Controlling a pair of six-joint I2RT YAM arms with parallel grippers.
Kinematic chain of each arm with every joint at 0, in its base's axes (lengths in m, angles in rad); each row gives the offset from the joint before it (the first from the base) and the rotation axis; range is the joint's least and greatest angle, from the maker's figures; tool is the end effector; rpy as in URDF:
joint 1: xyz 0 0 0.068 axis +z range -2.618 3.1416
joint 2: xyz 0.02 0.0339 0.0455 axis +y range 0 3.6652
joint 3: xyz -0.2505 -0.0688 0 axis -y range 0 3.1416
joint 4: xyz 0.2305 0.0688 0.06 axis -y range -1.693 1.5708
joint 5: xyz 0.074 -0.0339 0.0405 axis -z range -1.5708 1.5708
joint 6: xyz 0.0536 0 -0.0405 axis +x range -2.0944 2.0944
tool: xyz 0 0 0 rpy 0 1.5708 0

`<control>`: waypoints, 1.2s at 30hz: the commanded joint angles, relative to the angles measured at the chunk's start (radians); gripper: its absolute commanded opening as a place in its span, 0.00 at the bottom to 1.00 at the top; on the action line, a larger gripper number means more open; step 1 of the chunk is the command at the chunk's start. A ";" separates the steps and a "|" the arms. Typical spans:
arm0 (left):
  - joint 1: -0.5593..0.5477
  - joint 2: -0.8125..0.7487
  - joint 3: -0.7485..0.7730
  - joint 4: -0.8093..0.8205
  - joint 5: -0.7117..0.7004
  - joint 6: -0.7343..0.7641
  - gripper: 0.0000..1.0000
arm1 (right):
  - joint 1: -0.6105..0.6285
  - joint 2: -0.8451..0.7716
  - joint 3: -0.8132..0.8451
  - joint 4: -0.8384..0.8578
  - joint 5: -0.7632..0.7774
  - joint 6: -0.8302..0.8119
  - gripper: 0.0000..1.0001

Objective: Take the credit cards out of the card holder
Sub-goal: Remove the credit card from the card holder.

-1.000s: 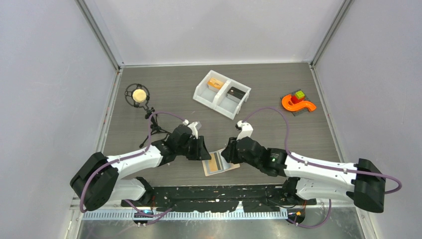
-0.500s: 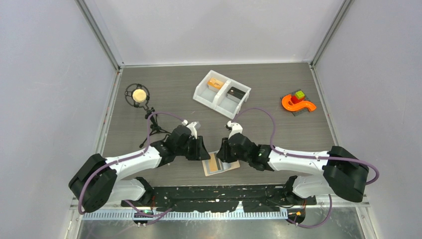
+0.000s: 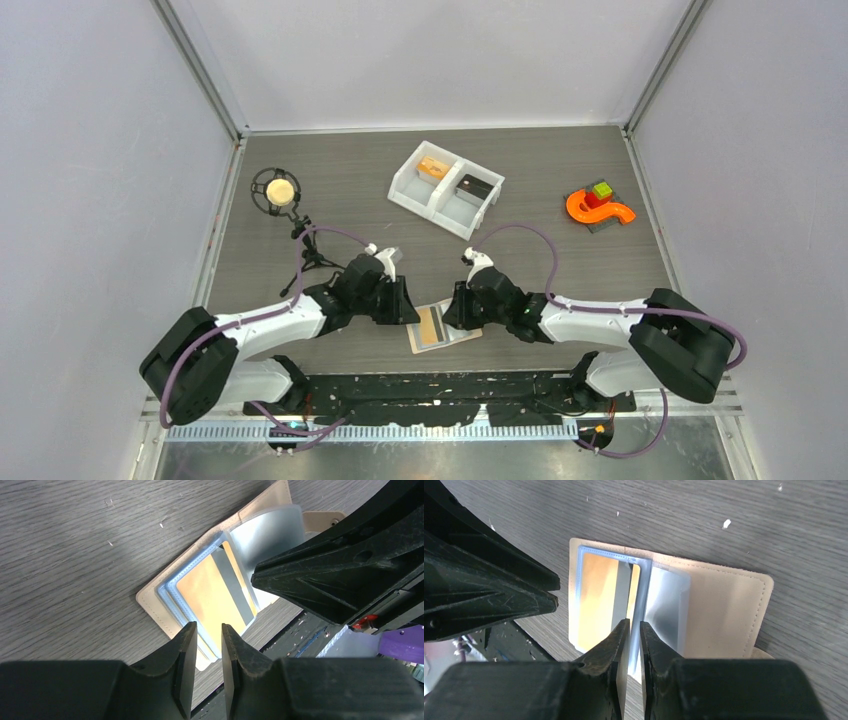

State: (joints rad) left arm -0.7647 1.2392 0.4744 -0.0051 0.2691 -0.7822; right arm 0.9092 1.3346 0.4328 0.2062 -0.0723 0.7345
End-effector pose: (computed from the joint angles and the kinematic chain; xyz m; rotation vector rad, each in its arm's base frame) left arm 0.1608 -0.1740 0.1466 0.1245 2.5658 -1.0068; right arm 0.1501 0.1990 0.1318 -0.2547 2.4335 0.8985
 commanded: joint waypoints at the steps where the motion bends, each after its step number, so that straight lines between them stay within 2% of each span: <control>1: -0.004 0.014 -0.012 0.031 -0.014 0.008 0.25 | -0.027 0.017 -0.031 0.148 -0.103 0.010 0.20; 10: -0.005 0.043 -0.023 0.052 -0.002 0.001 0.24 | -0.044 0.065 -0.049 0.213 -0.166 0.024 0.19; 28: -0.005 0.097 -0.028 0.079 -0.001 0.003 0.16 | -0.064 0.093 -0.070 0.254 -0.187 0.053 0.22; 32: -0.005 0.098 -0.028 0.074 -0.005 0.006 0.15 | -0.075 0.101 -0.084 0.297 -0.207 0.063 0.18; 36: -0.005 0.101 -0.020 0.045 -0.024 0.013 0.15 | -0.096 0.089 -0.107 0.339 -0.243 0.071 0.06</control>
State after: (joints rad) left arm -0.7647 1.3247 0.4519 0.0341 0.2710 -0.7826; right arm 0.8299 1.4273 0.3492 0.4561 -0.2691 0.7910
